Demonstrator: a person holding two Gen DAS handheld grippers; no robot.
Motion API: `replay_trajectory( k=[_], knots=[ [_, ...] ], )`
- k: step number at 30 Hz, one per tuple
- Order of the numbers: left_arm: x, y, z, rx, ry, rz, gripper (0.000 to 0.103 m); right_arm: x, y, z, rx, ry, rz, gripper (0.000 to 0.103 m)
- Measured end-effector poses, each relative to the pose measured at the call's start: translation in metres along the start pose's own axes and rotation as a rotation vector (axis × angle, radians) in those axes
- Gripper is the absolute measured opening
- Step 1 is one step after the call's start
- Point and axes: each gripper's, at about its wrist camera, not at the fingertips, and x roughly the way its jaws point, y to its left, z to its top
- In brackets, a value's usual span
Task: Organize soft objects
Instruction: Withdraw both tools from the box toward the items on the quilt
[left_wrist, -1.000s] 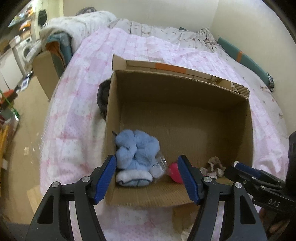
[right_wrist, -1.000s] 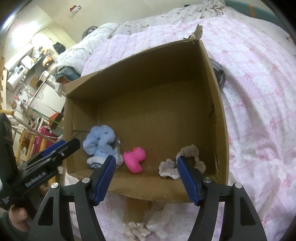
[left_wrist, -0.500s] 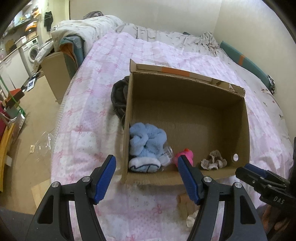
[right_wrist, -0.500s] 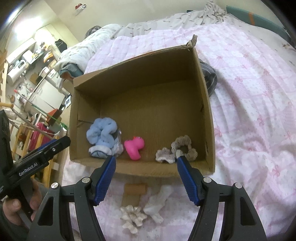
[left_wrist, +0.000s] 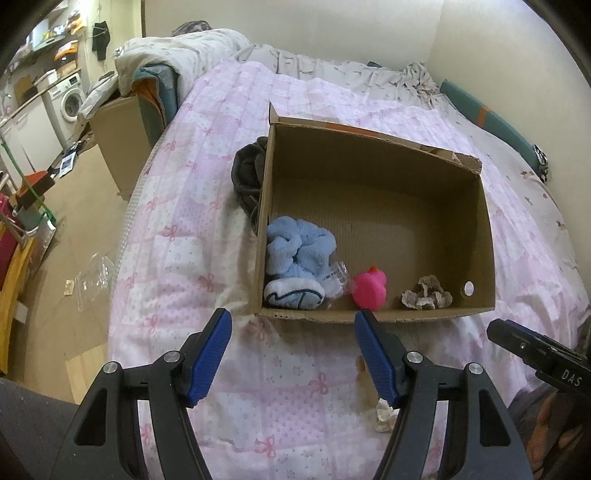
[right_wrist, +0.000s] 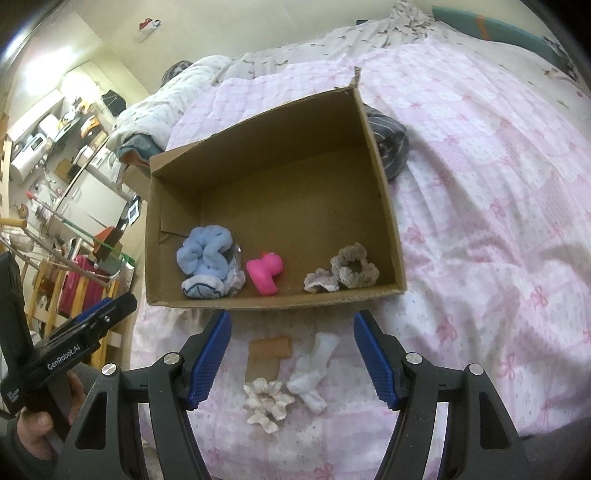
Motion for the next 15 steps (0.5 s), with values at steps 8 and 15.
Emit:
replay_trajectory(
  k=[8, 15],
  knots=[
    [0.001, -0.004, -0.007, 0.04, -0.009, 0.024, 0.066, -0.006, -0.013, -0.012, 0.015, 0.016, -0.029, 0.073],
    [0.007, 0.003, -0.013, 0.011, 0.02, 0.046, 0.066, -0.007, -0.018, -0.014, 0.057, 0.011, -0.027, 0.073]
  ],
)
